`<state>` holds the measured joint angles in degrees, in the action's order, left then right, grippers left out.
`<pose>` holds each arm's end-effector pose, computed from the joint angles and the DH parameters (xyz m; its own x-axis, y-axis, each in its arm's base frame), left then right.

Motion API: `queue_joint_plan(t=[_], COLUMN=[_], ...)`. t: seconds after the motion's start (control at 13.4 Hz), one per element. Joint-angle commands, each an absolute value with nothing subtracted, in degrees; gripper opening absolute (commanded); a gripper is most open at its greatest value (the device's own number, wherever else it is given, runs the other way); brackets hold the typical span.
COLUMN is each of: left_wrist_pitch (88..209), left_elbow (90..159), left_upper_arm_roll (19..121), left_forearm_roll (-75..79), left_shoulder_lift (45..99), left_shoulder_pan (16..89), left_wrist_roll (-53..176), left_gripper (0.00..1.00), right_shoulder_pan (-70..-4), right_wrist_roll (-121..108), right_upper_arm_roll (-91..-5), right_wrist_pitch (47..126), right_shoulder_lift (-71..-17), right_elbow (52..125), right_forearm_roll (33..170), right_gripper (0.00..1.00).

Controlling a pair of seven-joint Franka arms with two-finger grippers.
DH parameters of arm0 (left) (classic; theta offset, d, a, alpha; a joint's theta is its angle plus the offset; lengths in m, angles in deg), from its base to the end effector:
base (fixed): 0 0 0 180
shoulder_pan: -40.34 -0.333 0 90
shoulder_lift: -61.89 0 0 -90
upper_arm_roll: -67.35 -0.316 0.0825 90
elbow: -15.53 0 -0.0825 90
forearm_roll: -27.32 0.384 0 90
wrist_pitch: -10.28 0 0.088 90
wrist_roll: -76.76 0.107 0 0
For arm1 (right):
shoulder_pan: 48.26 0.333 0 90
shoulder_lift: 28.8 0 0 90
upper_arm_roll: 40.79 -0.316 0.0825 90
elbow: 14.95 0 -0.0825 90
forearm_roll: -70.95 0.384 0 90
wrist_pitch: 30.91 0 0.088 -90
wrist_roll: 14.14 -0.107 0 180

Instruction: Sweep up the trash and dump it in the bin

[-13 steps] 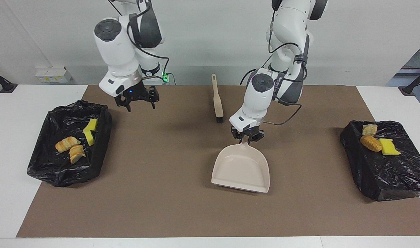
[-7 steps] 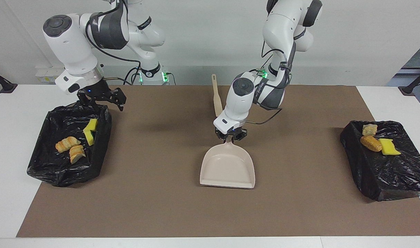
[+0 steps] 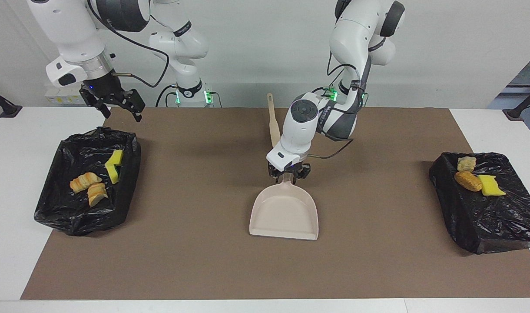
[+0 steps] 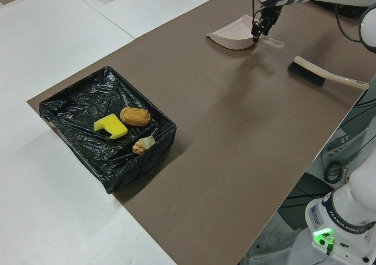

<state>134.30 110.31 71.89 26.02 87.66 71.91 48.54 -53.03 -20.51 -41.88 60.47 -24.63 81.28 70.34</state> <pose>0.5513 -0.3957 0.3570 0.9929 -0.1153 0.0284 -0.1171 -0.9902 0.0765 0.5316 -0.0349 0.6148 0.9846 -0.1743 -0.0105 -0.1742 -0.9846 0.0133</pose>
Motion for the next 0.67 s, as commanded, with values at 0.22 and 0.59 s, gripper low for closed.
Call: queue_joint_plan(t=[0.22,0.59], left_wrist_pitch=[125.9,127.8], left_elbow=[116.0,132.2], left_upper_arm_roll=[71.3,71.2], left_forearm_roll=[25.7,25.8], left_shoulder_lift=[78.0,66.7], left_shoulder_pan=[63.1,49.1], left_wrist_roll=[50.1,63.0], left_gripper=[1.00,1.00], right_shoulder_pan=[-53.1,-53.5], right_wrist_roll=[-21.6,-20.9], right_upper_arm_roll=[-41.8,-41.6], right_wrist_pitch=[58.3,57.7], right_shoulder_lift=[-23.4,-23.9], right_elbow=[79.6,79.1], right_forearm_roll=[70.2,70.2], right_gripper=[1.00,1.00])
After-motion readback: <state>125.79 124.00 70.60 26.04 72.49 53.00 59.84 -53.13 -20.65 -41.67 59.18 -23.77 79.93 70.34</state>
